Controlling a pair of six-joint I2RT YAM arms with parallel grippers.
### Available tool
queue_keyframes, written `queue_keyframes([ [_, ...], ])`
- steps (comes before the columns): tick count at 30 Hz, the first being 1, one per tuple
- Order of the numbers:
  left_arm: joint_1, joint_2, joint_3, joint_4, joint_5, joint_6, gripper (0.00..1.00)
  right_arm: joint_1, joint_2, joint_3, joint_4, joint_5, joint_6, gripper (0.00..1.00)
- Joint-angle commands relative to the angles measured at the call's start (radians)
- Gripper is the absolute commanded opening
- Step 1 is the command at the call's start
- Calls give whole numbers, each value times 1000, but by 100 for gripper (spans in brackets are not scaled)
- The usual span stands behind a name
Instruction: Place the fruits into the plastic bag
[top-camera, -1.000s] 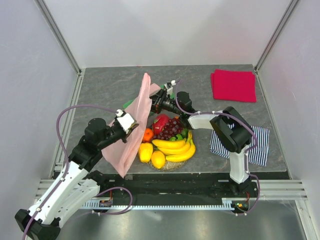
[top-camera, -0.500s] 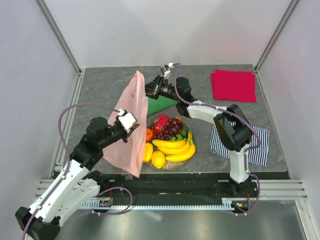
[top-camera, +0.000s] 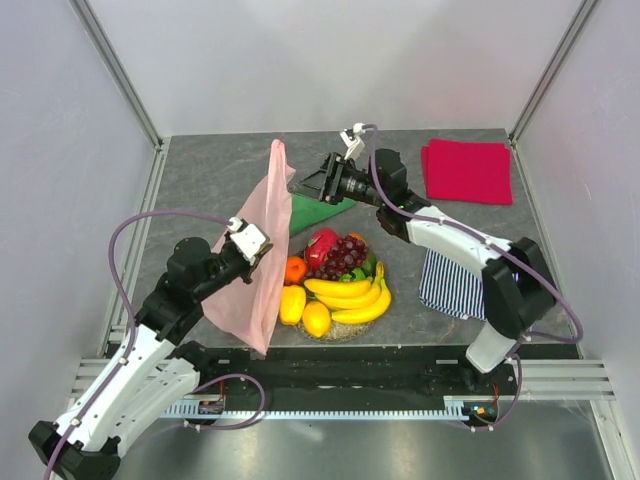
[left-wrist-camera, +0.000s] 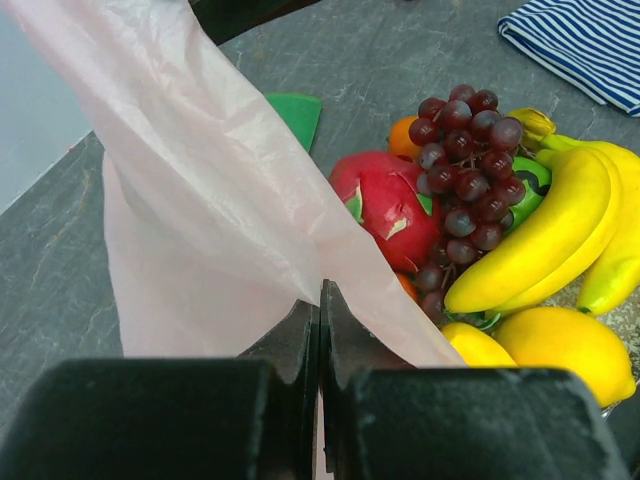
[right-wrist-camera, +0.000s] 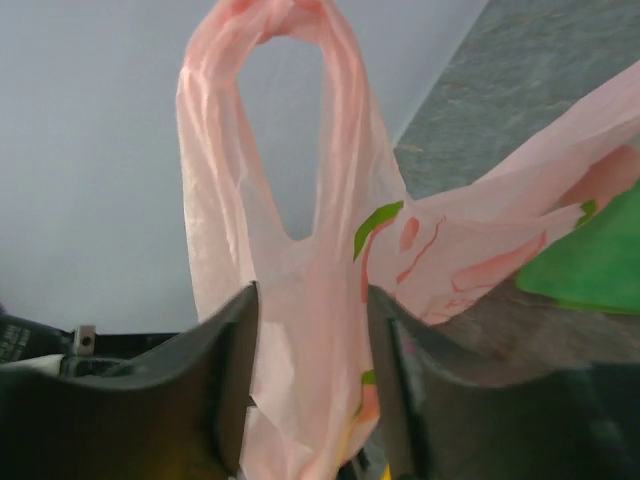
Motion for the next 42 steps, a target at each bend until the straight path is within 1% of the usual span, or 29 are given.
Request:
queue_keyframes([
  [1, -1, 1, 32, 19, 55, -9, 2, -12, -145, -35, -145, 75, -212, 64],
  [3, -1, 16, 35, 19, 72, -15, 2, -12, -186, -33, -177, 103, -247, 83],
  [4, -1, 31, 43, 17, 84, -15, 2, -12, -194, -19, -194, 126, -273, 89],
  [5, -1, 38, 45, 17, 93, -16, 2, -12, -194, -9, -218, 126, -289, 98],
  [7, -1, 47, 46, 17, 113, -20, 2, -10, -171, 45, -261, 135, -304, 98],
  [8, -3, 47, 46, 20, 115, -24, 1, -5, -157, 63, -315, 143, -318, 98],
  [11, -1, 68, 48, 25, 106, -33, 2, 33, -88, 131, -420, 196, -381, 98],
  [12, -1, 73, 48, 25, 115, -33, 2, 53, -78, 143, -425, 212, -392, 98],
  [13, -1, 79, 52, 25, 136, -36, 2, 64, -67, 165, -476, 228, -399, 98],
  [15, -3, 94, 54, 25, 152, -38, 2, 85, -35, 188, -510, 278, -416, 98],
  [18, -1, 101, 52, 31, 163, -39, 1, 97, 5, 222, -536, 284, -418, 98],
  [19, -3, 104, 52, 34, 167, -41, 2, 97, 13, 225, -521, 272, -415, 96],
  [20, -3, 105, 51, 36, 169, -41, 2, 99, 19, 220, -501, 240, -409, 90],
  [21, -3, 117, 54, 33, 175, -43, 2, 99, 21, 206, -479, 226, -404, 79],
  [22, -3, 123, 58, 30, 179, -53, 2, 99, 19, 197, -438, 216, -403, 57],
  [23, -3, 131, 69, 22, 181, -61, 9, 99, 13, 186, -406, 194, -409, 43],
  [24, -3, 140, 94, 17, 173, -73, 35, 97, 7, 171, -389, 187, -430, 24],
  [25, -3, 145, 107, 7, 163, -98, 52, 97, -1, 163, -375, 187, -444, 0],
  [26, -1, 145, 123, 0, 141, -111, 67, 97, -28, 153, -364, 184, -470, 0],
  [27, 0, 140, 153, -4, 79, -130, 83, 96, -48, 118, -352, 187, -513, 0],
  [29, 12, 128, 184, -18, 13, -196, 91, 97, -118, 78, -323, 193, -565, 0],
  [30, 25, 119, 210, -21, -12, -242, 96, 97, -145, 42, -317, 195, -620, 0],
  [32, 66, 98, 232, -24, -2, -292, 97, 96, -209, 10, -301, 193, -655, 0],
  [33, 81, 94, 255, -24, 29, -349, 98, 97, -228, -22, -292, 190, -669, 0],
  [35, 126, 90, 278, -12, 55, -407, 98, 96, -275, -56, -260, 169, -695, 0],
  [38, 190, 123, 328, -19, 19, -587, 97, 97, -332, -128, -205, 109, -725, 0],
  [39, 209, 142, 351, -36, 11, -703, 97, 97, -347, -165, -189, 92, -728, 0],
  [40, 245, 162, 356, -36, 32, -755, 96, 96, -373, -180, -159, 78, -731, 0],
  [42, 269, 232, 368, -33, 99, -878, 94, 97, -395, -217, -143, 40, -755, 0],
])
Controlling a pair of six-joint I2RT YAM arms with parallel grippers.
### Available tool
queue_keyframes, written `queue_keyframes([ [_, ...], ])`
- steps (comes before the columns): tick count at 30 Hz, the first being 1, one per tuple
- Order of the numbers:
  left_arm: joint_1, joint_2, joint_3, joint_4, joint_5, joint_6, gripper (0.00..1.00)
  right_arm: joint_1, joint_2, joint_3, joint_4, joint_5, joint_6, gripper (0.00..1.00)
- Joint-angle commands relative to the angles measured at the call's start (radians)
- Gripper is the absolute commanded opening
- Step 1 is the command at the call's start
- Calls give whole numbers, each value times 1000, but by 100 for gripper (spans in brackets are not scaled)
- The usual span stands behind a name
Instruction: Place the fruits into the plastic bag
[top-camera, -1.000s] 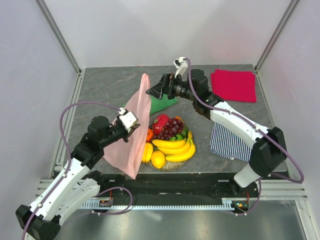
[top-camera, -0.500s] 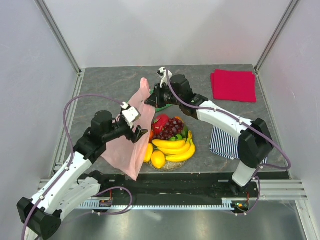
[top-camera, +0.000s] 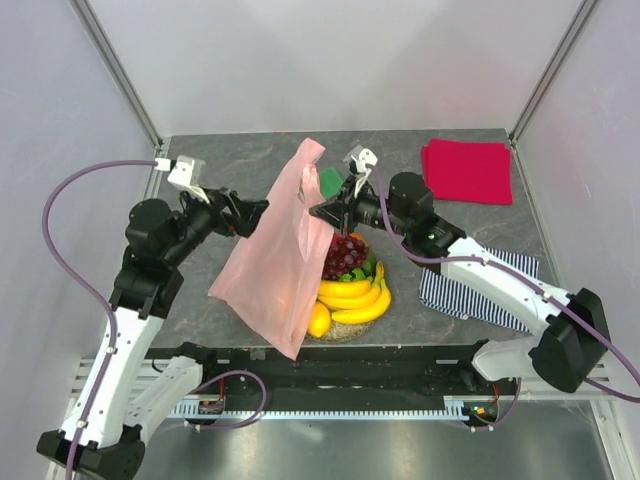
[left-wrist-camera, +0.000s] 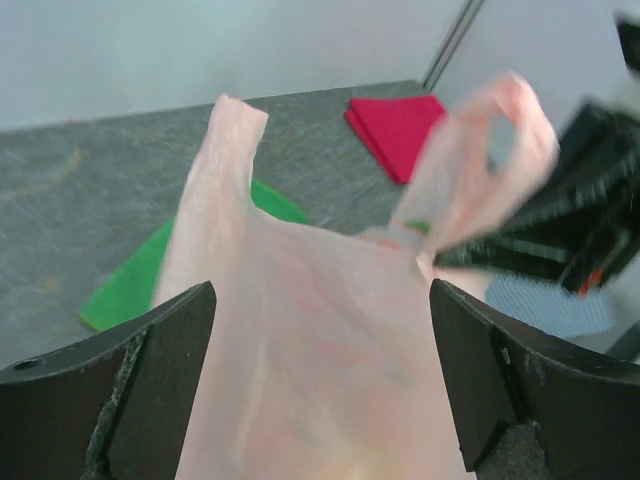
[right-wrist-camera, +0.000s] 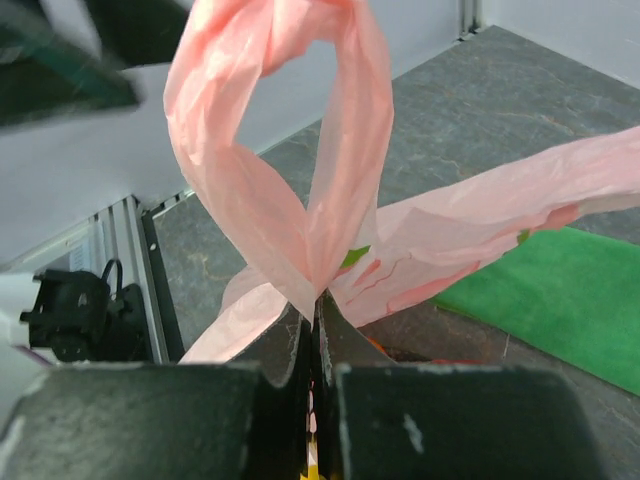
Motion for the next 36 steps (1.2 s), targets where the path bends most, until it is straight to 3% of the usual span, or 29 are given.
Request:
queue_keyframes([
  [1, 66, 125, 46, 4, 78, -372, 93, 0, -63, -78, 105, -102, -86, 0],
  [6, 73, 219, -14, 151, 213, -558, 93, 1, -98, -107, 58, -133, -146, 0],
  [11, 71, 279, -95, 277, 302, -652, 93, 1, -133, -126, 50, -138, -154, 0],
  [24, 7, 449, -73, 334, 369, -639, 90, 4, -147, -130, 20, -135, -174, 0],
  [30, -29, 504, -60, 335, 373, -616, 67, 4, -156, -129, 4, -133, -184, 0],
  [33, -39, 517, -63, 411, 392, -650, 46, 7, -159, -130, -10, -124, -189, 0],
  [34, -38, 523, -62, 430, 406, -662, 24, 7, -162, -132, -13, -119, -192, 0],
  [36, -38, 526, -48, 447, 409, -658, 4, 7, -173, -131, -25, -98, -198, 0],
])
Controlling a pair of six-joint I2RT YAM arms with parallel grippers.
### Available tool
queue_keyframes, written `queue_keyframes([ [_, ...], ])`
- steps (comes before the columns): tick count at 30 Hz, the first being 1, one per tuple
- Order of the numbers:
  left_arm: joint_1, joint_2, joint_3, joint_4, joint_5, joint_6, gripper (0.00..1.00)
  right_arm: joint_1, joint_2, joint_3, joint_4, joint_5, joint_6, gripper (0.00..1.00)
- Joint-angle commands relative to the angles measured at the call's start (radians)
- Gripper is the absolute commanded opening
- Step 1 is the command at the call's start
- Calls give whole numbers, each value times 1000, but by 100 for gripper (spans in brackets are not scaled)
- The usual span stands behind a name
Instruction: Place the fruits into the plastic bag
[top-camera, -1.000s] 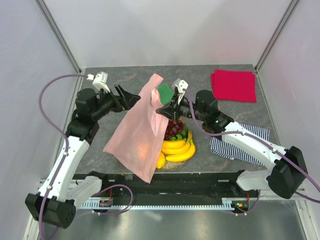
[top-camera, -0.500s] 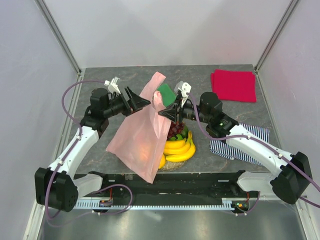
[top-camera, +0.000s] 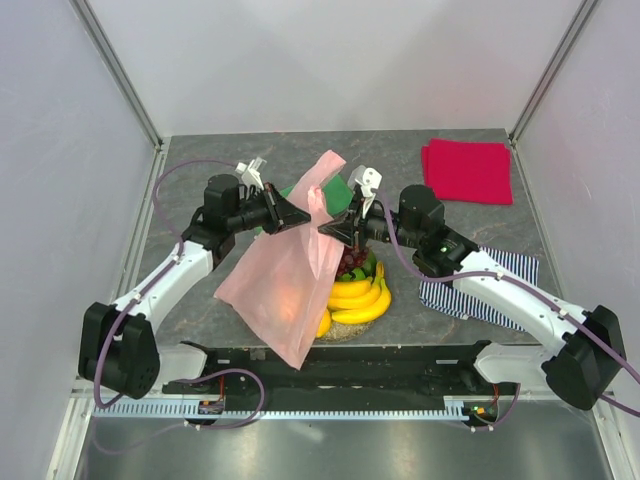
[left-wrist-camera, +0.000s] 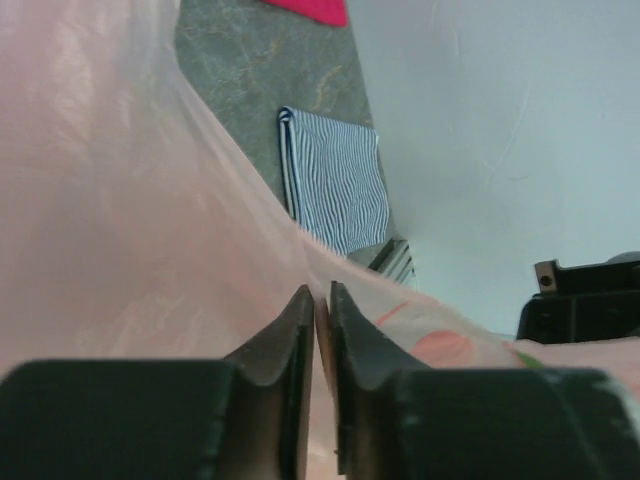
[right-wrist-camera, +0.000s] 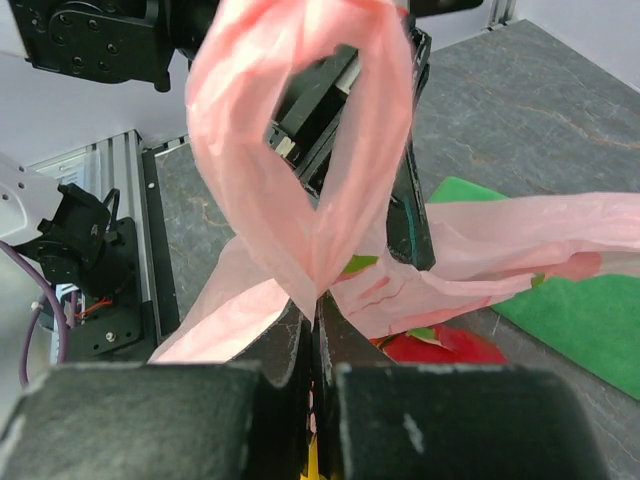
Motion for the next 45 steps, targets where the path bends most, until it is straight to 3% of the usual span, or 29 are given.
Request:
queue_keyframes([
  [1, -5, 5, 63, 115, 34, 3, 2, 6, -42, 6, -14, 20, -33, 0],
  [3, 6, -16, 90, 111, 19, 32, 2, 8, -45, 16, -25, 30, -35, 3],
  [6, 35, -76, 162, 80, -10, 143, 1, 12, -43, 42, -42, 30, -29, 18],
  [10, 46, -190, 273, -44, -85, 504, 1, 20, -55, 72, -59, 14, -12, 57],
  [11, 46, -210, 290, -78, -93, 572, 2, 20, -68, 73, -57, 13, -4, 61],
  [13, 46, -278, 300, -119, -81, 758, 1, 20, -94, 75, -51, 19, 13, 88],
  [14, 46, -305, 291, -127, -76, 811, 1, 20, -106, 73, -48, 30, 22, 90],
  [18, 46, -397, 210, -185, -97, 979, 2, 16, -164, 61, -47, 111, 50, 96],
  [24, 48, -411, 103, -235, -205, 981, 1, -41, -204, 49, -54, 212, 125, 98],
  [27, 48, -420, 43, -183, -199, 950, 2, -66, -155, 38, -34, 215, 237, 98],
  [29, 48, -427, 3, -157, -193, 936, 2, -63, -105, 9, 91, 160, 359, 98],
  [32, 48, -429, -19, -126, -185, 905, 2, -46, -20, -71, 280, 201, 459, 98],
  [36, 49, -426, -28, -94, -177, 870, 2, -14, 96, -79, 308, 350, 507, 98],
  [45, 48, -437, -55, -89, -151, 867, 1, 3, 256, -66, 401, 355, 640, 98],
])
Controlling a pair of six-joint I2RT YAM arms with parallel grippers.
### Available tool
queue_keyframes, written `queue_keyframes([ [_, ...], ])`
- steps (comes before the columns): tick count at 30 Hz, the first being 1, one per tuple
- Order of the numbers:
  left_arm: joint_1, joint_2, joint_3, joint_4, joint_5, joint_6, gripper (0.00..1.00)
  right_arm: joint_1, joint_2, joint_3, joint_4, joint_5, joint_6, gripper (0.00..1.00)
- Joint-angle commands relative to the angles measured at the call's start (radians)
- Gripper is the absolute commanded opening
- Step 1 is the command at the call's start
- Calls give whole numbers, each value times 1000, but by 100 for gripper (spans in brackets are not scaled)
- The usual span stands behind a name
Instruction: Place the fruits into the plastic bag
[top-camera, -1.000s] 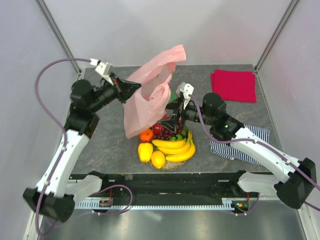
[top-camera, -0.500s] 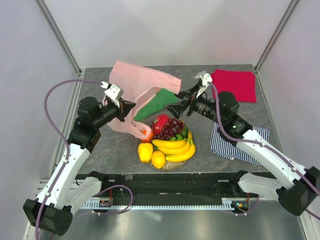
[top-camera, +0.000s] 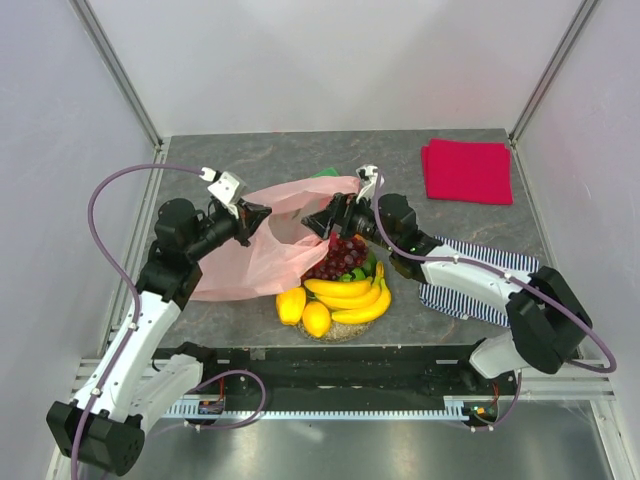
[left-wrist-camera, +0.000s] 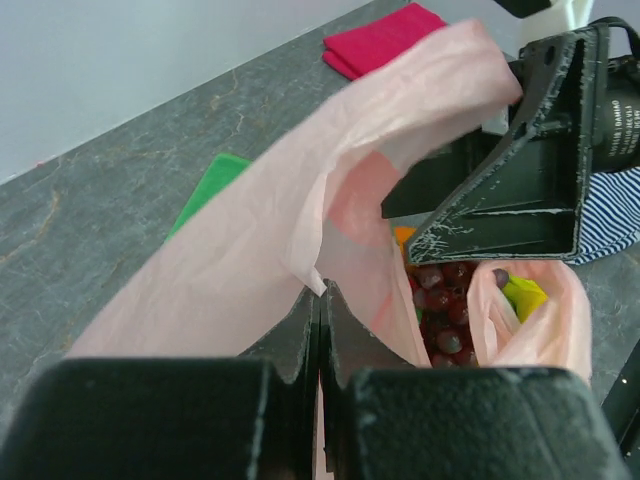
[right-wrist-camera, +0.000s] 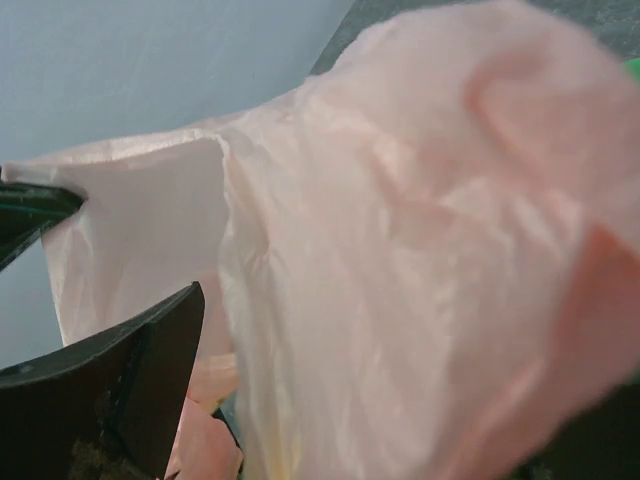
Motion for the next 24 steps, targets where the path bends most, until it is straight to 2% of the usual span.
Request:
queue_keyframes([
  [1, 1, -11, -11, 56, 16, -30, 2, 7, 50, 49, 95, 23, 118, 98],
  [3, 1, -6, -8, 51, -9, -34, 2, 21, 66, 63, 62, 41, 129, 97],
  [12, 4, -49, -15, 54, -170, -39, 2, 53, 93, 89, -139, 301, 75, 94],
  [19, 6, -106, -55, 88, -151, -67, 2, 3, 201, 196, -173, 267, 57, 91],
  [24, 12, -109, -55, 88, -179, -65, 2, -3, 241, 233, -158, 235, 57, 77],
])
